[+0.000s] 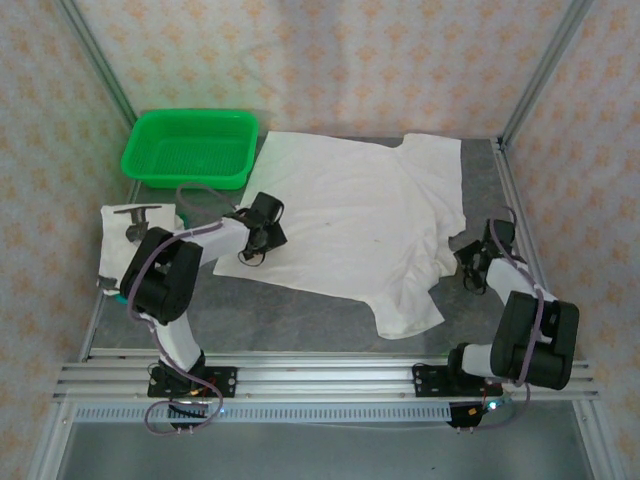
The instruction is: Fold and stack the t-shirts
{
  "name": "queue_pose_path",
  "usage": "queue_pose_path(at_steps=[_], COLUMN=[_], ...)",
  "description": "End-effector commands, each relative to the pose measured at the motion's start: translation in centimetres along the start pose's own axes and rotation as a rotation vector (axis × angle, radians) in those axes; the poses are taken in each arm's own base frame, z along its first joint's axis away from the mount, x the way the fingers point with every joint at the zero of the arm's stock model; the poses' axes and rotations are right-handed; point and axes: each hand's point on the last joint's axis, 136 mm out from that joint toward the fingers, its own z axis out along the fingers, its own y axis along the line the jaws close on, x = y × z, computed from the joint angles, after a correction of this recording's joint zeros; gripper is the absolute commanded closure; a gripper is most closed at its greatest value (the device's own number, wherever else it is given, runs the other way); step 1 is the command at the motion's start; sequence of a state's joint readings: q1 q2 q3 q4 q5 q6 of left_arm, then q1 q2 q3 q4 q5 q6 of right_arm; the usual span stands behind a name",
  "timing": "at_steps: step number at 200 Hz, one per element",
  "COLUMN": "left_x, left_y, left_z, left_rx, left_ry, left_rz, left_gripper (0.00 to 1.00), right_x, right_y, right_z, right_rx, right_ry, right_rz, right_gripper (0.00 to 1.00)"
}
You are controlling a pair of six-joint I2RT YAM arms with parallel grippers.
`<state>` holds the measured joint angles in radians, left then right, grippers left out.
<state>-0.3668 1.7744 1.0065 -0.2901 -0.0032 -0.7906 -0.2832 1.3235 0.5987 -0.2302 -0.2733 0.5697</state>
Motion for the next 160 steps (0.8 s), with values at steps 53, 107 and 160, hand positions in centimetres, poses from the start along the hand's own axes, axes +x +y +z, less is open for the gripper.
queue_pose_path(at_steps=[53,107,160], left_x=[6.6,8.4,6.9], left_y=[6.4,8.2,7.7], left_z=[0.6,-0.6,-1.7], left_rx=[-0.084,-0.111,-0.115], left_ry=[0.111,0.121,0.084], left_rz=[-0.156,-0.177,-0.151], left_gripper=[0.28,0.27,0.26], right_x=[-2.8,-0.7,-1.9], right_y=[6.2,13.1,11.7], right_z=[-0.1,3.2,10.0], right_rx=[-0.224,-0.351,-0.163], right_ry=[0.026,0.176,0.247], right_rz=[-0.169,-0.331,-0.147], right_gripper=[0.5,0.59,0.84])
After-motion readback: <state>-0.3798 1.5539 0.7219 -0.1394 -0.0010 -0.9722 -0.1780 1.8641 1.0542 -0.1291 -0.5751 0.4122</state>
